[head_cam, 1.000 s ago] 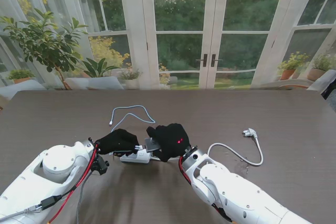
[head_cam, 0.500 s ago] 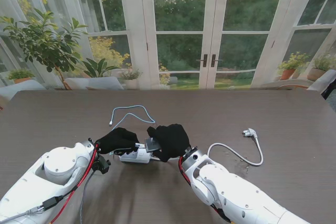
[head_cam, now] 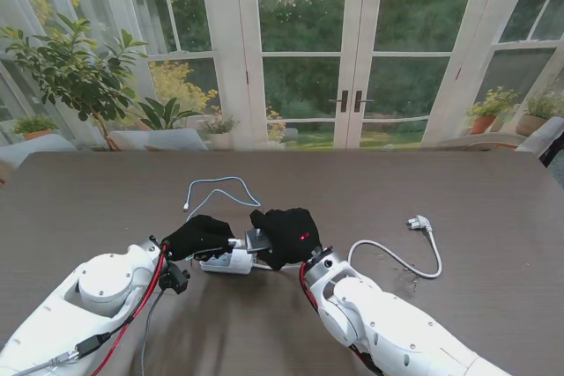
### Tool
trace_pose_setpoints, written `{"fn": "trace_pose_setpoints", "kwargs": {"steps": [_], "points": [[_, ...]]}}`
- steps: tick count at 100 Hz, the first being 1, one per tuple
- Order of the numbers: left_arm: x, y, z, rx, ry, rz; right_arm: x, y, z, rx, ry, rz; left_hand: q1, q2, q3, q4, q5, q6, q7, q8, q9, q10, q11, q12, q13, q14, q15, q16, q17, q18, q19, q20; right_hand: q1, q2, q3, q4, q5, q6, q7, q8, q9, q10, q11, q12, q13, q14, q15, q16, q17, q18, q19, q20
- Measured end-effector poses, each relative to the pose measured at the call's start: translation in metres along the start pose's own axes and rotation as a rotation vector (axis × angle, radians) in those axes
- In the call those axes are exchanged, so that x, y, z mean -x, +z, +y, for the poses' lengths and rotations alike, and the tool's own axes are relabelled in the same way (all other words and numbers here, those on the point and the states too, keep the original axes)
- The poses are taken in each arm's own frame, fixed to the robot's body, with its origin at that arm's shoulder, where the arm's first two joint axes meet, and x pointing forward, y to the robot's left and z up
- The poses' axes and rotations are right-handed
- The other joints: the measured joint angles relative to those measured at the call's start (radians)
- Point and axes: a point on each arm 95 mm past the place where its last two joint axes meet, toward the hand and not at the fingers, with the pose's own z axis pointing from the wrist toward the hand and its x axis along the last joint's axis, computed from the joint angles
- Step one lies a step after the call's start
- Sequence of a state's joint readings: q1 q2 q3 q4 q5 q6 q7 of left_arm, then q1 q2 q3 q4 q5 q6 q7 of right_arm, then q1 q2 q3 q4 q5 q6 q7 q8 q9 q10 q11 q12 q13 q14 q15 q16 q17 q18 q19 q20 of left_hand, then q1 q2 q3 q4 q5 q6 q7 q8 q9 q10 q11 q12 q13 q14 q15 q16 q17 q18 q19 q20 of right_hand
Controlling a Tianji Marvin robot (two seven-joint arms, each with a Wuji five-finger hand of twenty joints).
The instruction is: Set up the charging station
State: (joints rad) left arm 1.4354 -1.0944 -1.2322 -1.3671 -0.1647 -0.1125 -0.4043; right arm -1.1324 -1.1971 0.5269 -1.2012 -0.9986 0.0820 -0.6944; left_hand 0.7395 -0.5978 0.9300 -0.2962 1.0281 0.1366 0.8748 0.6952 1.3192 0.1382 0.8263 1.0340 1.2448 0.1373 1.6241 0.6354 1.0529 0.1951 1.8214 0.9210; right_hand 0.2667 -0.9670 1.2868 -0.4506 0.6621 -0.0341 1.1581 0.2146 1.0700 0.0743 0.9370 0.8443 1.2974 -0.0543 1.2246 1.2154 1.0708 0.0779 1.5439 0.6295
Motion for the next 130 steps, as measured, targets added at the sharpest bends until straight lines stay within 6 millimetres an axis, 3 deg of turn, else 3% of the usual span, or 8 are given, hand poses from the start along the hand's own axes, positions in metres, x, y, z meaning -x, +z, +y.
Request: {"fn": "trace_pose_setpoints", "kwargs": {"steps": [130], "points": [[0.005, 0.015, 0.011, -0.159, 0.012, 0.061, 0.001, 0.001, -0.01, -0.018, 0.095, -0.1, -0.032, 0.002, 0.047, 0.001, 0.065, 0.019, 0.0, 0.018, 0.011, 0.026, 0.074, -0.106, 0.0, 0.035, 0.0, 0.0, 0.001, 0.032, 0.007, 0.014, 0.006, 0.0, 0.0, 0.0, 0.007, 0.003, 0.0, 0.0, 0.001, 0.036, 0.0, -0.004, 0.01, -0.003, 0.033, 0.0, 0.021, -0.004, 0.0, 0.002]]}}
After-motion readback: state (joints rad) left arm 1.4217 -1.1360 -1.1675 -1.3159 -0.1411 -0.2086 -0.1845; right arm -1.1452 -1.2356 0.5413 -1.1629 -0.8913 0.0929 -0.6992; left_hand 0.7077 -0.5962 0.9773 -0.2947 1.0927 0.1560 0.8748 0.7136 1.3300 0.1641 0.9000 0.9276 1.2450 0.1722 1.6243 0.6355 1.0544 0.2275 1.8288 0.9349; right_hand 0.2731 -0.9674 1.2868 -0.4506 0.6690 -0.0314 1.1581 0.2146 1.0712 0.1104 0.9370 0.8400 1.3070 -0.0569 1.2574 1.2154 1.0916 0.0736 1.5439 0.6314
